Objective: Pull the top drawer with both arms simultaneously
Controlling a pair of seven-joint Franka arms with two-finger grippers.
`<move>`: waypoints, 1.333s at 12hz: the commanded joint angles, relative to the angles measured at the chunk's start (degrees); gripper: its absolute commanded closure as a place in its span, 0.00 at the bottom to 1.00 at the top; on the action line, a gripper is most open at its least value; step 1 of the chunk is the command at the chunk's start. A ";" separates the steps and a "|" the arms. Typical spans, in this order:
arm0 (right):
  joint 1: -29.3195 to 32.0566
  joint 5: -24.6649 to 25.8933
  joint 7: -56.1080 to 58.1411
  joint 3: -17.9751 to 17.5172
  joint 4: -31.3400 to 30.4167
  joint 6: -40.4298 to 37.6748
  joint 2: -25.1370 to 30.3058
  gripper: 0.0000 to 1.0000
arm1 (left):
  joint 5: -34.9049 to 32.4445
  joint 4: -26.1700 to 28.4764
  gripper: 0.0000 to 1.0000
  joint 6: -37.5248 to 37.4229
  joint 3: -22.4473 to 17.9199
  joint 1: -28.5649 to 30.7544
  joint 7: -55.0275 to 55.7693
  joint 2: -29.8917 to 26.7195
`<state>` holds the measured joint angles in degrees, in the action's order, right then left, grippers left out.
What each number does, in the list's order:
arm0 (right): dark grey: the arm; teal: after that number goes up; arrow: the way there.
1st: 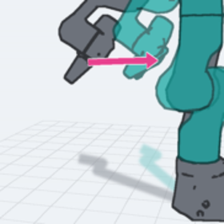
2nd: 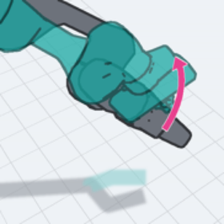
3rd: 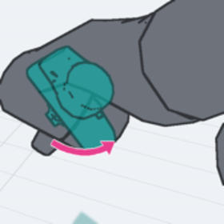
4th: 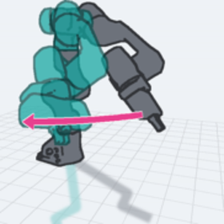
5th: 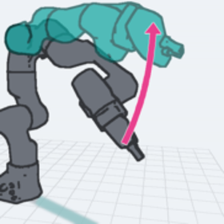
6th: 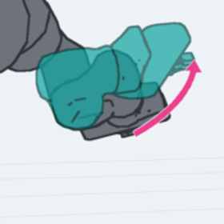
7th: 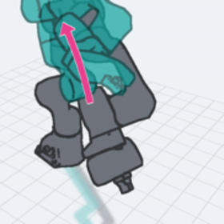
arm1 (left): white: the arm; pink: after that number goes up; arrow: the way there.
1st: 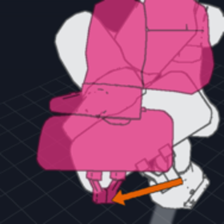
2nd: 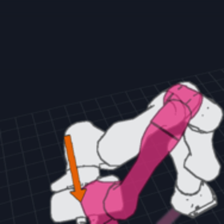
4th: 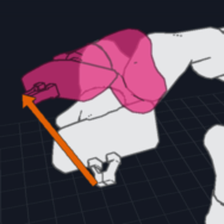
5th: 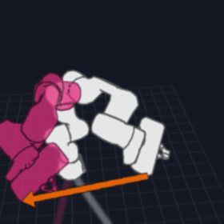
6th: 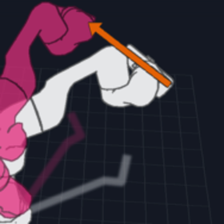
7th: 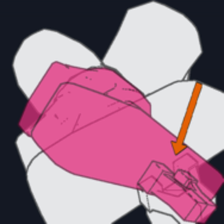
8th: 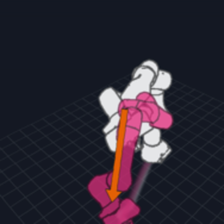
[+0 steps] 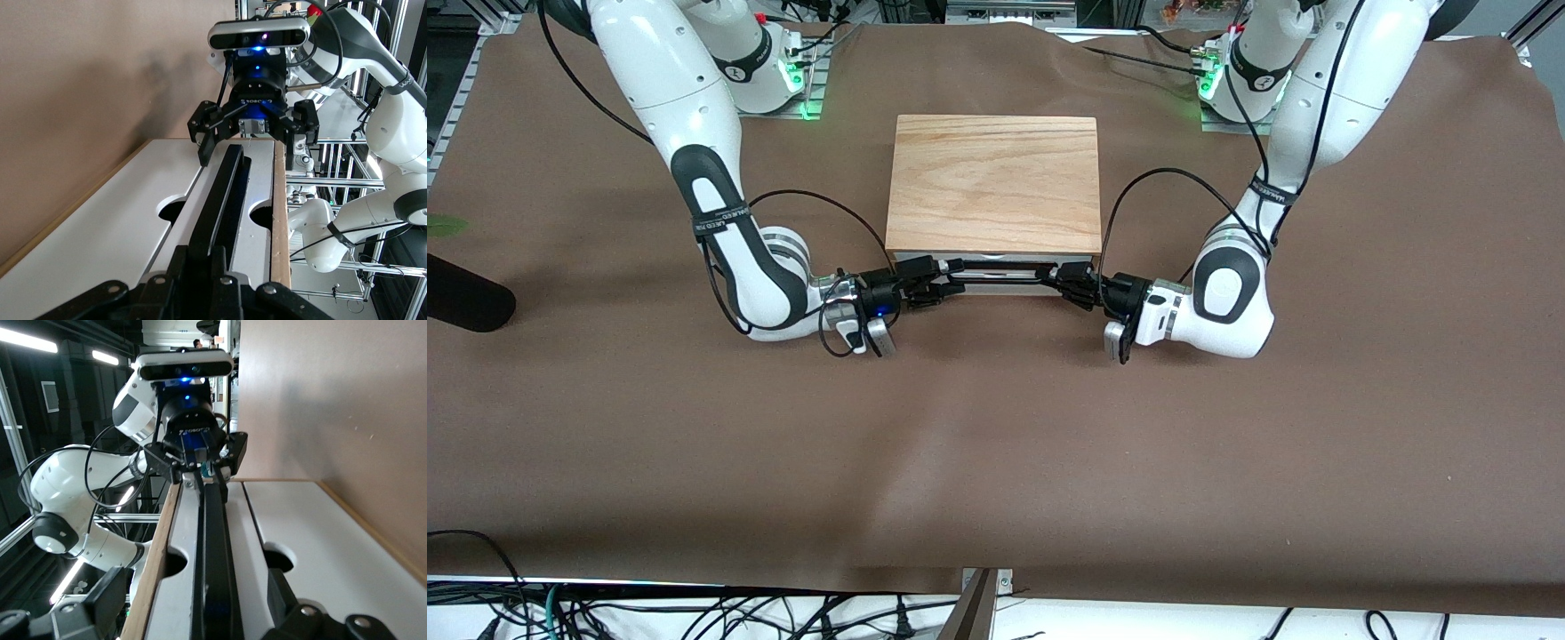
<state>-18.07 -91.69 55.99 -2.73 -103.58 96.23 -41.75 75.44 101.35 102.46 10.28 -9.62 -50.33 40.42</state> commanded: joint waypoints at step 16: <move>0.58 -2.44 4.21 0.00 -3.21 1.50 1.49 1.00 | -1.00 -0.71 1.00 0.37 -0.08 -0.31 -1.79 2.12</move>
<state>-17.05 -92.11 59.18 -2.39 -106.37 96.81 -41.07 75.50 101.26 102.24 10.28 -9.56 -50.33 40.61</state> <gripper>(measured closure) 0.824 0.819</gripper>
